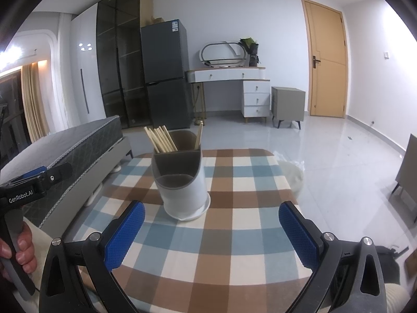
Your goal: Organize utensils
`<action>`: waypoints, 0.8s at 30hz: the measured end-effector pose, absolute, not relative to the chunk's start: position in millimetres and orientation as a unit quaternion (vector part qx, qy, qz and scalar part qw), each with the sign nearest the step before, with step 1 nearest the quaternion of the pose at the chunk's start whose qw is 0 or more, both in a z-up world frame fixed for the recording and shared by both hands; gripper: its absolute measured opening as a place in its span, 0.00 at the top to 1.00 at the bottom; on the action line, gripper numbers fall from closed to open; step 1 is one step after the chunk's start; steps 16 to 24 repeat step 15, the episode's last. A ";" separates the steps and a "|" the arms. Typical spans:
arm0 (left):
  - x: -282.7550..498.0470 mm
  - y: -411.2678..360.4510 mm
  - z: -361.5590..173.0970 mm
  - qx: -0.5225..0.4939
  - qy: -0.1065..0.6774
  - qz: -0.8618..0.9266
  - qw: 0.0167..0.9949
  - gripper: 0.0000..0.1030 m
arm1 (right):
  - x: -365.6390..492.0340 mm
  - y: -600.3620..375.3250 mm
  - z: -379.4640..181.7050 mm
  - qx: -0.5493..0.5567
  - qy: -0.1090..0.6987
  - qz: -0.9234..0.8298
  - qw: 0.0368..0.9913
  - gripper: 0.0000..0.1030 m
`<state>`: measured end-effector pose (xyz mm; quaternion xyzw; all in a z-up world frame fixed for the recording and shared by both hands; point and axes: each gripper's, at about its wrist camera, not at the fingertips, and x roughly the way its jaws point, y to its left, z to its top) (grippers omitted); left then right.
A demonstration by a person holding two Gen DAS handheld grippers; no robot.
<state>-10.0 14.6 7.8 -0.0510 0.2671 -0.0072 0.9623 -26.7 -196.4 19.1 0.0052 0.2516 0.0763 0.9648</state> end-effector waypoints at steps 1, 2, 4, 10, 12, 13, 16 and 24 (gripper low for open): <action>-10.0 14.5 7.9 -0.050 0.267 -0.007 0.962 0.04 | -26.7 -196.1 19.1 0.005 0.252 0.077 0.965 0.00; -10.0 14.6 7.9 -0.050 0.267 -0.007 0.962 0.04 | -26.9 -196.2 19.2 0.005 0.251 0.077 0.965 0.00; -10.5 14.5 7.9 -0.049 0.267 -0.009 0.962 0.04 | -26.6 -196.0 19.0 0.005 0.252 0.077 0.965 0.00; -10.0 13.4 7.2 -0.047 0.270 -0.011 0.962 0.04 | -26.6 -196.0 19.8 0.005 0.251 0.077 0.965 0.00; -10.4 13.2 6.9 -0.046 0.269 -0.012 0.962 0.04 | -26.4 -195.7 19.8 0.005 0.252 0.078 0.965 0.00; -10.4 12.8 6.5 -0.045 0.270 -0.013 0.962 0.04 | -26.2 -195.6 19.7 0.006 0.252 0.079 0.964 0.00; -9.8 11.1 5.2 -0.042 0.273 -0.014 0.961 0.04 | -25.3 -195.3 19.3 0.012 0.255 0.083 0.963 0.00; -9.8 11.1 5.2 -0.042 0.273 -0.014 0.961 0.04 | -25.3 -195.3 19.3 0.012 0.255 0.083 0.963 0.00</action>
